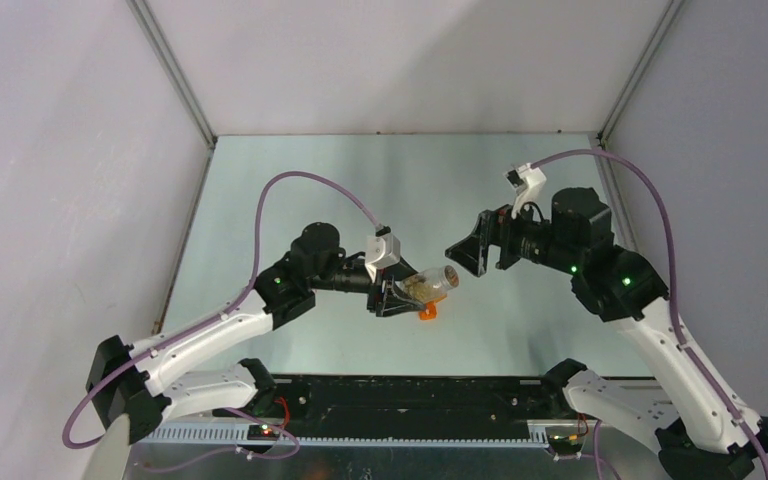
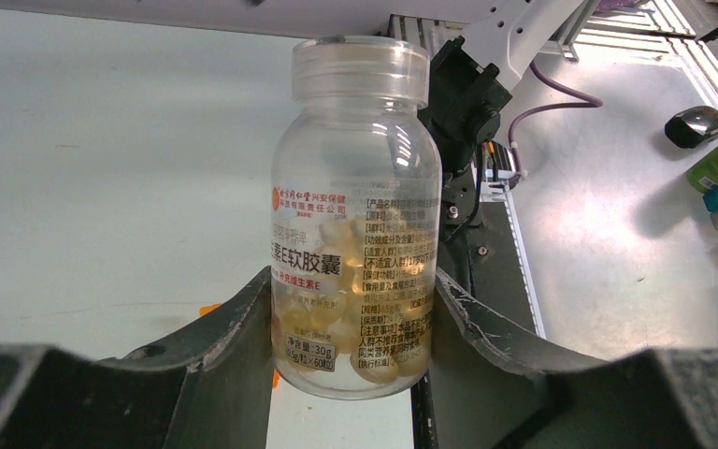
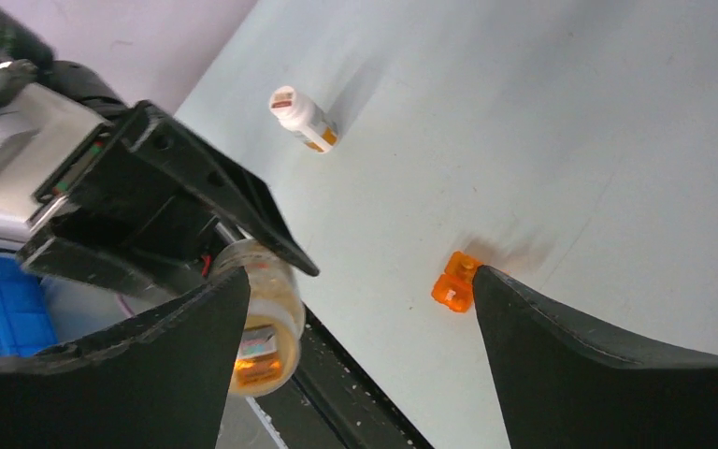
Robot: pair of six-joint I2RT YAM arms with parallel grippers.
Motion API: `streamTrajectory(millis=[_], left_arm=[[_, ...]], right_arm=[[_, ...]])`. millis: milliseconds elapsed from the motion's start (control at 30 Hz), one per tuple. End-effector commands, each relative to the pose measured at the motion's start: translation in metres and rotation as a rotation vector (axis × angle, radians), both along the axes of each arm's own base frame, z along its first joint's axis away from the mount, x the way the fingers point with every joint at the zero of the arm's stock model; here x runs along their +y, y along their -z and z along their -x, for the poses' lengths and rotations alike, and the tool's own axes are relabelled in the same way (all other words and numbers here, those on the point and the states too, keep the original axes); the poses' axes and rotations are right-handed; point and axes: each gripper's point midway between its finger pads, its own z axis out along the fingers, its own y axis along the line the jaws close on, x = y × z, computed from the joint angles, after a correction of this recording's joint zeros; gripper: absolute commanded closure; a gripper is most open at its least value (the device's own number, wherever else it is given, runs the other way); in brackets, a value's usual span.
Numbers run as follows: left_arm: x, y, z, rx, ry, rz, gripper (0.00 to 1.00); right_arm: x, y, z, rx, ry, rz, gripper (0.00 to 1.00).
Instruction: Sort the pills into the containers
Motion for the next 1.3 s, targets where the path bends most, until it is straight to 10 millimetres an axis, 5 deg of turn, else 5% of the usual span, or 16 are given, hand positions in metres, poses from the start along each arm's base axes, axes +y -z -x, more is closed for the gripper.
streamTrajectory(millis=[0, 200, 433, 833, 1000, 1167, 1267], left_arm=[[-0.003, -0.032, 0.001, -0.084, 0.017, 0.078, 1.00], [-0.003, -0.034, 0.002, -0.085, 0.026, 0.082, 1.00], [-0.003, -0.032, 0.004, -0.082, 0.036, 0.076, 1.00], [-0.002, -0.031, -0.014, -0.099, -0.073, 0.069, 1.00], [0.015, -0.026, -0.061, -0.150, -0.359, 0.013, 1.00], [0.028, -0.028, -0.079, -0.194, -0.483, 0.003, 1.00], [0.032, -0.023, -0.082, -0.195, -0.508, -0.014, 1.00]], right_arm=[[0.006, -0.032, 0.021, -0.115, -0.118, -0.087, 0.03], [0.018, -0.014, 0.048, -0.075, -0.317, -0.065, 0.01], [0.023, 0.001, 0.051, -0.021, -0.371, -0.040, 0.08], [0.034, 0.003, 0.026, 0.113, -0.223, -0.094, 0.60], [0.029, 0.014, -0.005, 0.320, 0.109, -0.187, 0.64], [0.031, 0.013, -0.032, 0.442, 0.310, -0.393, 0.75], [0.043, -0.004, -0.035, 0.457, 0.254, -0.481, 0.64]])
